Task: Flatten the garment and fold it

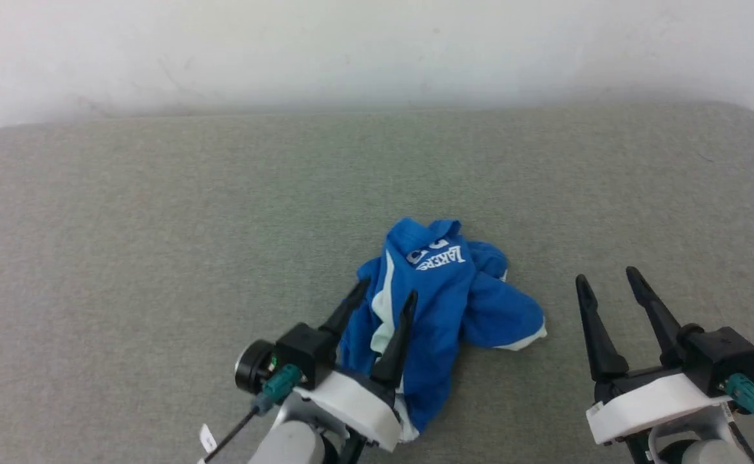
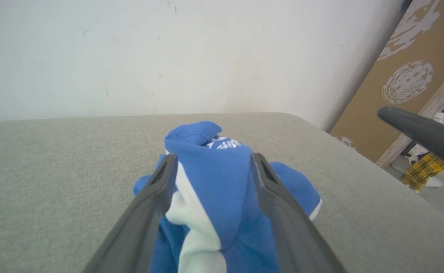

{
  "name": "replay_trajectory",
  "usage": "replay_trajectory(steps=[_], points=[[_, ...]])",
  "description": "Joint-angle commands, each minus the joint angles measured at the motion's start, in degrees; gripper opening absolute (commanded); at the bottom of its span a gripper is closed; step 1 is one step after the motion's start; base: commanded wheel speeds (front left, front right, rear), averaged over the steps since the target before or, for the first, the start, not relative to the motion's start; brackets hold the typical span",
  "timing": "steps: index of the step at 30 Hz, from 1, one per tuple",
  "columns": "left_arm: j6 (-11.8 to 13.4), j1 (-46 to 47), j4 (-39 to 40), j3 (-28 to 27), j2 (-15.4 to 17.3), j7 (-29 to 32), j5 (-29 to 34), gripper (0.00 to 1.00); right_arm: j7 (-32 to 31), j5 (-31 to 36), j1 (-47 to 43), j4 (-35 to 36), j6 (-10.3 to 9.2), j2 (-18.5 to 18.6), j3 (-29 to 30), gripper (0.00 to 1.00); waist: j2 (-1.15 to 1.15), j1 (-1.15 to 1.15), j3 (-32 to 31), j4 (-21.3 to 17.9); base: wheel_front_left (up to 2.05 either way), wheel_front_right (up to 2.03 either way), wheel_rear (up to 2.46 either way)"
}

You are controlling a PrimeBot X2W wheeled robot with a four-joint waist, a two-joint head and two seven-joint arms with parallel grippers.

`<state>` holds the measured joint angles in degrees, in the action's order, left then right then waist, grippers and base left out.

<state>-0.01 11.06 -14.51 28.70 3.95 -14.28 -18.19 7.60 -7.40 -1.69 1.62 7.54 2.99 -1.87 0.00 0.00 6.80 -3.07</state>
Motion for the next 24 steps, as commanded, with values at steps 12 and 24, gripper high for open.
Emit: replay_trajectory(steps=[12,24], points=[[2.9,-3.0,11.7,-15.4,1.4,-0.7,1.3,1.00,-2.2,1.1,-1.7,1.5,-0.05,-0.1,1.3,1.00,0.00,0.00,-2.7,5.3,0.00,0.00,0.00],[4.0,-12.7,9.9,-24.6,6.5,-0.7,2.5,1.00,-5.3,1.7,-3.7,2.5,-0.05,-0.1,1.7,1.00,0.00,0.00,-4.9,6.1,0.00,0.00,0.00]])
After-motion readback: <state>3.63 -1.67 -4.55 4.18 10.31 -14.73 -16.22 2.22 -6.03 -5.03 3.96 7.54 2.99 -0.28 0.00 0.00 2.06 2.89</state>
